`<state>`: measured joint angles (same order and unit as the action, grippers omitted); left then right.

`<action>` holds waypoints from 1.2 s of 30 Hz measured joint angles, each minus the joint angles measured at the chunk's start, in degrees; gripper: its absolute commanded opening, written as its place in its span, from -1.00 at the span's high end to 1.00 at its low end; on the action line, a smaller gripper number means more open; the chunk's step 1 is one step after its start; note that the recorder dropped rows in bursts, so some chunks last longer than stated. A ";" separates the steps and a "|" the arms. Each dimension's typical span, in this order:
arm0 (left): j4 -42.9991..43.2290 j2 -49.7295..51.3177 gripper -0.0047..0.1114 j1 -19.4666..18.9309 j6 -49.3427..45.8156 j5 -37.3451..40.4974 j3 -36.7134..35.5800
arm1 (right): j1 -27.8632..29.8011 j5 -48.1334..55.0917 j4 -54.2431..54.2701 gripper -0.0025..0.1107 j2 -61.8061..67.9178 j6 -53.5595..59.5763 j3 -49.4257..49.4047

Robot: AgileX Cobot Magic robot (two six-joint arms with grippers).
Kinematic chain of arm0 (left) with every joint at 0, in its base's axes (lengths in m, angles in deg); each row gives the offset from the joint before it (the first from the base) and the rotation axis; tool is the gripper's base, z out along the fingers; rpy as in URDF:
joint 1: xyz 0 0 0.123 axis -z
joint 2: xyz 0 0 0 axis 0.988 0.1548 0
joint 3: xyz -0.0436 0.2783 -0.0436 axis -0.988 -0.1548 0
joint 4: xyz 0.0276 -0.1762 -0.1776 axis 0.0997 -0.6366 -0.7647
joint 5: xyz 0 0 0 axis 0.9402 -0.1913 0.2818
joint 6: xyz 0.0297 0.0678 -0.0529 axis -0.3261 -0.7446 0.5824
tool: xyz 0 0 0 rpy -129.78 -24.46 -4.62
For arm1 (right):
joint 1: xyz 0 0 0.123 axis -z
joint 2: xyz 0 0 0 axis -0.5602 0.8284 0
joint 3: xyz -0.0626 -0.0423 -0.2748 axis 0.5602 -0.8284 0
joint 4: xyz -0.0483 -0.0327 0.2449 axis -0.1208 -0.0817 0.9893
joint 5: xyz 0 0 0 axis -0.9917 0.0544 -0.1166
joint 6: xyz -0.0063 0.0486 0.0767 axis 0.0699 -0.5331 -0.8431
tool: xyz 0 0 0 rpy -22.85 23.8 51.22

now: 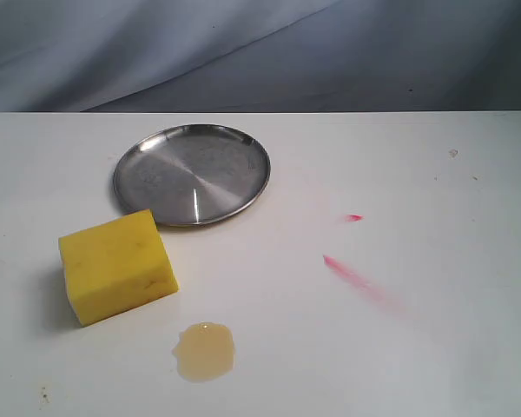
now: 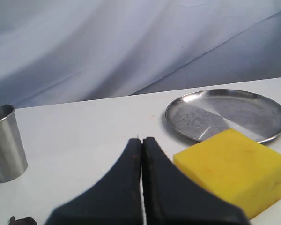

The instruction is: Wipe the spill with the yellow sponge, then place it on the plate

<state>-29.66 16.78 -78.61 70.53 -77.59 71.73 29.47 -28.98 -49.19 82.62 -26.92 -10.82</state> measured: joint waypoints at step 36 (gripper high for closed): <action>0.00 0.00 0.92 0.00 0.00 0.00 0.00 | -36.11 21.93 29.35 0.96 83.77 27.71 62.72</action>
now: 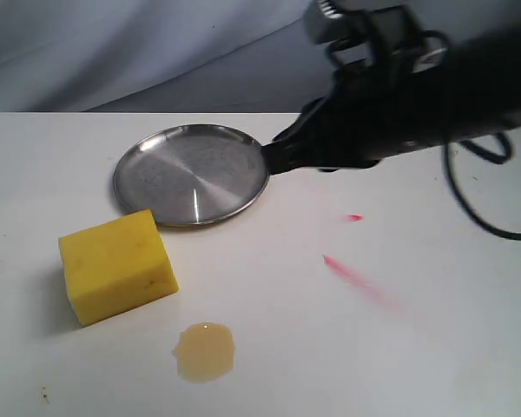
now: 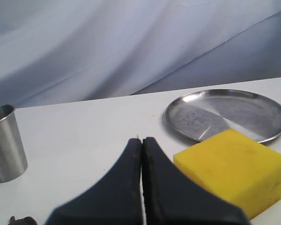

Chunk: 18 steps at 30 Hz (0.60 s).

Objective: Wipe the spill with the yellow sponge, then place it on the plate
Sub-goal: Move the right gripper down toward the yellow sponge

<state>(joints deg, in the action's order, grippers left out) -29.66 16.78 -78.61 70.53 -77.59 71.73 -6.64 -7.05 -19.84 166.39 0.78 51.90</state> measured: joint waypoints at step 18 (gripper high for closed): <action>0.00 0.00 0.92 0.00 0.00 0.00 0.00 | -7.24 12.06 8.69 -0.42 34.81 2.41 31.97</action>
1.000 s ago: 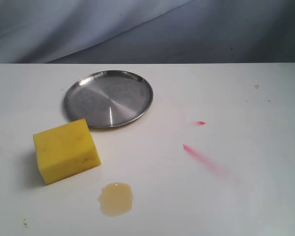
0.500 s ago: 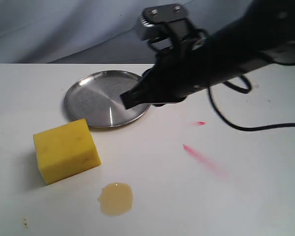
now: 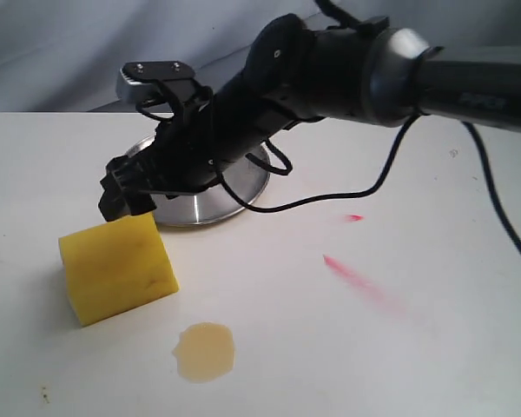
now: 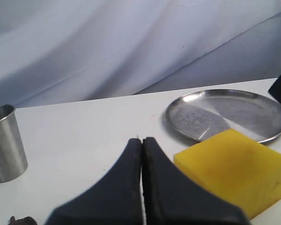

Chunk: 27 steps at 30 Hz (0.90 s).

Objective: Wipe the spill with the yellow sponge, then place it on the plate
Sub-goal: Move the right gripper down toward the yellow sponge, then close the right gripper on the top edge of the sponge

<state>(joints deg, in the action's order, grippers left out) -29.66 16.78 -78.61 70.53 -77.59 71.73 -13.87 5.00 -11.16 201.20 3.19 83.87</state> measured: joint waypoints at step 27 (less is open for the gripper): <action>0.00 0.00 0.92 0.00 0.00 0.00 0.00 | 0.00 0.51 2.29 0.85 17.96 -0.48 8.62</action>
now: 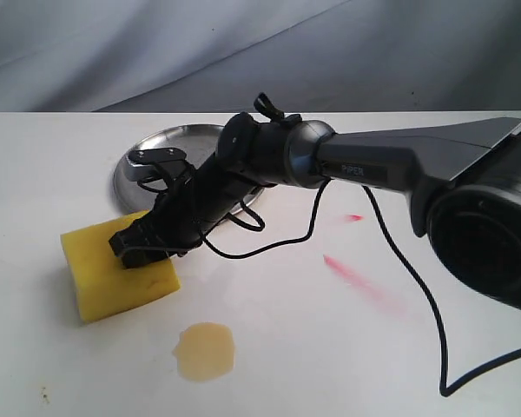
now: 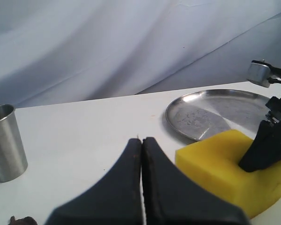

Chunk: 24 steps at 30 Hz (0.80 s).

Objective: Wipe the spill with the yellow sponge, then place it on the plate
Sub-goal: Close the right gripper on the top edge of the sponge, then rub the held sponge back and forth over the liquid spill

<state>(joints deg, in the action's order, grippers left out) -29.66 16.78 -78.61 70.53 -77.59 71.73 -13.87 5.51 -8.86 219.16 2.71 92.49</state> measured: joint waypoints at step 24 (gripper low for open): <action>0.00 0.00 0.92 0.00 0.00 0.00 0.00 | -2.30 3.45 -7.22 0.96 -23.91 3.03 -25.07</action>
<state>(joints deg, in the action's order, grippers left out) -29.66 16.78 -78.61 70.53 -77.59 71.73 -16.17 8.96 -16.08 195.25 5.75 67.42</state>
